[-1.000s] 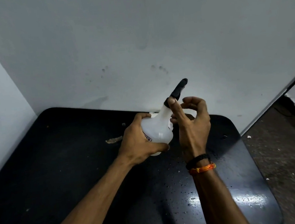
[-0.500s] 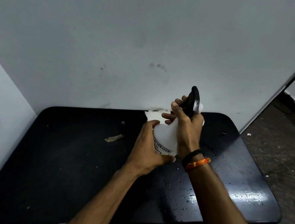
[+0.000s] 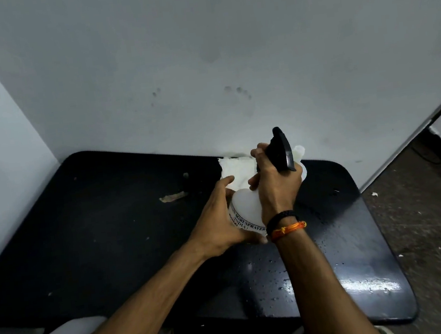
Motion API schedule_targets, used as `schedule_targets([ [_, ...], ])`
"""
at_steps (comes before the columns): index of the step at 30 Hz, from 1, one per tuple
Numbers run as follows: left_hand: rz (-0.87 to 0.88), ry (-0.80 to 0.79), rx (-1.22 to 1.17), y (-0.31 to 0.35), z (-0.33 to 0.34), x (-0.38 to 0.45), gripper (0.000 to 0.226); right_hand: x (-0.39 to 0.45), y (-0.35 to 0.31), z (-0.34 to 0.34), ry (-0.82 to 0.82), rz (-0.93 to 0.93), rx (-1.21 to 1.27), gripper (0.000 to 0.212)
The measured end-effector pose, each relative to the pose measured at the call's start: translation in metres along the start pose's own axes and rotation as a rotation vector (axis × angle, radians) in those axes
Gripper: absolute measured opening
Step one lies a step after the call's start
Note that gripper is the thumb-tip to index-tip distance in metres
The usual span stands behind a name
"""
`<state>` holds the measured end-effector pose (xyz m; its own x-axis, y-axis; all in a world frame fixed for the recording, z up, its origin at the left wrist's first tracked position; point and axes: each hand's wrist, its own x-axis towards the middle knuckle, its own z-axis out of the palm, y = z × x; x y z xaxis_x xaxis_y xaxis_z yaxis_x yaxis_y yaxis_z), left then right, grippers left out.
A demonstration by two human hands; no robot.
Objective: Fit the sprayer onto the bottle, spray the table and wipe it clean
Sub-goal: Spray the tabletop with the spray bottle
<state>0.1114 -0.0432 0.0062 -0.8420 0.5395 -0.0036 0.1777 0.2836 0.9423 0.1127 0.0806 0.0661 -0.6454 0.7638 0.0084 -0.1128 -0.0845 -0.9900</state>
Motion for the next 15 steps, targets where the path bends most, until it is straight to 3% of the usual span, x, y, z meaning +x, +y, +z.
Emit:
schedule_targets([
  [5, -0.048, -0.143, 0.032, -0.020, -0.023, 0.005, 0.136, 0.002, 0.001, -0.012, -0.164, -0.086, -0.223, 0.019],
  [9, -0.068, -0.173, 0.316, -0.045, -0.052, 0.004, 0.130, 0.007, 0.001, -0.023, -0.358, -0.032, -0.347, 0.018],
  [15, 0.152, -0.051, 0.898, -0.101, -0.082, -0.015, 0.070, 0.008, 0.010, -0.034, -0.501, -0.038, -0.551, 0.022],
])
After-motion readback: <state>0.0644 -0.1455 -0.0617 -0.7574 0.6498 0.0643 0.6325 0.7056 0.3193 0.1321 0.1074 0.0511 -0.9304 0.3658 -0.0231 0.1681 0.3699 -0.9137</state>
